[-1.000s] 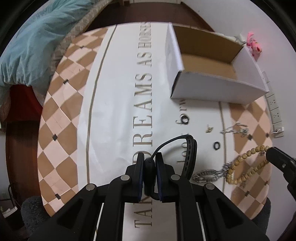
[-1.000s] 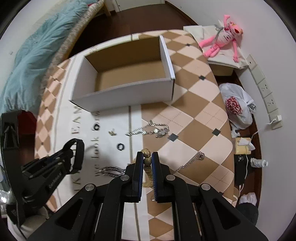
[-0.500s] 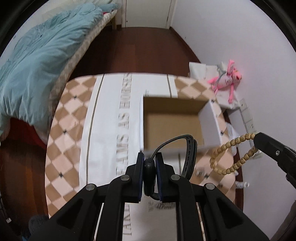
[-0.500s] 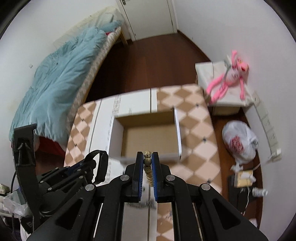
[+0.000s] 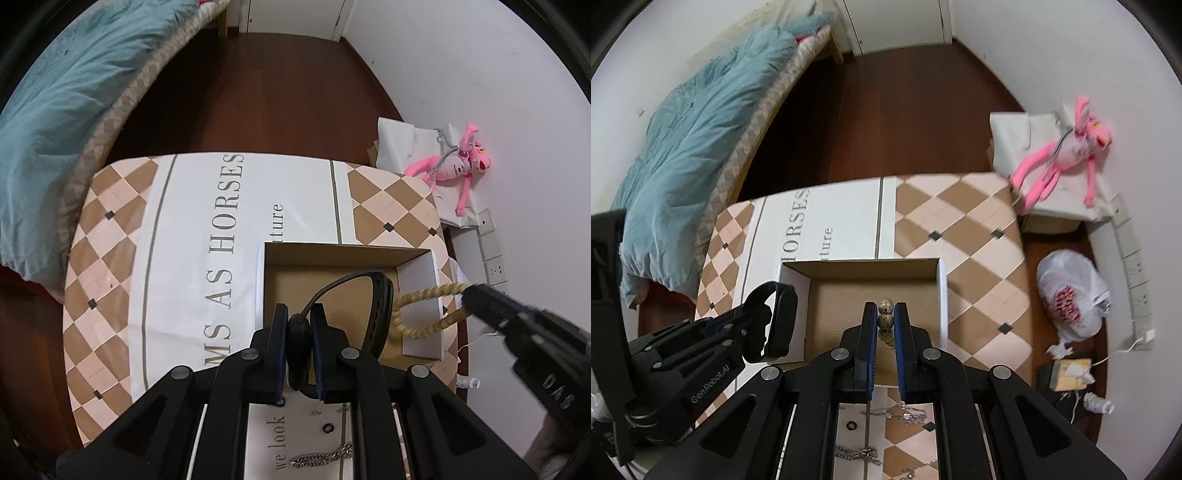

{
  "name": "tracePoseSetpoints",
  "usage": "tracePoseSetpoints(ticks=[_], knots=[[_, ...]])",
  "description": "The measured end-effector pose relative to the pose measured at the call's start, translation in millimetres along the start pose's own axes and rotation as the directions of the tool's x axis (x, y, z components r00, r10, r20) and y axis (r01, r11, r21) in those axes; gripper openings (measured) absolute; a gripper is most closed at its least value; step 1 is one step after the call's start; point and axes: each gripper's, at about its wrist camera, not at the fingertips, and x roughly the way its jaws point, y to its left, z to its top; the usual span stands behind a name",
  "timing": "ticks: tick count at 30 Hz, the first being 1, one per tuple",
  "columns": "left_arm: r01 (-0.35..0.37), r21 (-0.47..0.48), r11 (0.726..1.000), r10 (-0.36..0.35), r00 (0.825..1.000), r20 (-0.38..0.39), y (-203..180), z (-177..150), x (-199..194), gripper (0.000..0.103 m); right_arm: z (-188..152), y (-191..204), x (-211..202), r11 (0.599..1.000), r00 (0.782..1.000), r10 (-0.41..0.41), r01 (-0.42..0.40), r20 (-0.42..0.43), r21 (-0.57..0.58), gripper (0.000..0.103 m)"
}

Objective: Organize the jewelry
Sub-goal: 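Carry both items into the white box and open both tools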

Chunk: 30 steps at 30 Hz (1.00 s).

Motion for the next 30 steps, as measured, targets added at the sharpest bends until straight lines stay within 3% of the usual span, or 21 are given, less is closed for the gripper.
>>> tracePoseSetpoints(ticks=[4,6,8,10,12,15,16,17,19,21,25,30], knots=[[0.036,-0.015,0.999,-0.036,0.998,-0.058,-2,10,11,0.014,7,-2,21,0.998,0.995,0.067,-0.067,-0.067,0.013,0.009],[0.022,-0.007,1.000,-0.022,0.998,-0.056,-2,14,11,0.026,12,-3,32,0.994,0.988,0.108,-0.106,-0.112,0.023,0.010],[0.014,-0.010,1.000,-0.015,0.999,-0.032,-1,18,7,0.057,14,-7,38,0.994,0.986,0.108,-0.104,-0.131,0.038,0.012],[0.003,-0.015,1.000,-0.003,1.000,-0.013,1,20,2,0.073,16,-11,41,0.996,0.987,0.087,-0.083,-0.133,0.036,0.037],[-0.009,-0.019,1.000,0.009,1.000,0.010,4,20,-4,0.074,15,-15,41,0.997,0.990,0.070,-0.066,-0.125,0.035,0.050],[-0.040,-0.020,0.999,0.040,0.999,0.034,10,19,-9,0.088,13,-20,38,0.999,0.994,0.028,-0.025,-0.109,0.027,0.052],[-0.063,-0.021,0.998,0.064,0.997,0.046,11,17,-11,0.092,11,-20,37,1.000,0.995,0.007,-0.005,-0.102,0.020,0.058],[-0.081,-0.019,0.997,0.082,0.995,0.058,12,15,-12,0.093,8,-20,35,1.000,0.996,-0.019,0.020,-0.091,0.012,0.062],[-0.121,-0.011,0.993,0.122,0.988,0.090,14,9,-15,0.094,2,-20,32,0.997,0.994,-0.080,0.080,-0.070,-0.006,0.083],[-0.162,0.000,0.987,0.161,0.979,0.128,15,-1,-16,0.094,-8,-17,31,0.990,0.989,-0.138,0.137,-0.053,-0.027,0.090],[-0.210,0.011,0.978,0.206,0.968,0.142,17,-16,-11,0.096,-25,-13,37,0.974,0.974,-0.220,0.217,-0.056,-0.059,0.097],[-0.228,0.014,0.974,0.224,0.966,0.130,19,-29,-6,0.096,-42,-15,40,0.970,0.969,-0.242,0.240,-0.053,-0.046,0.097]])
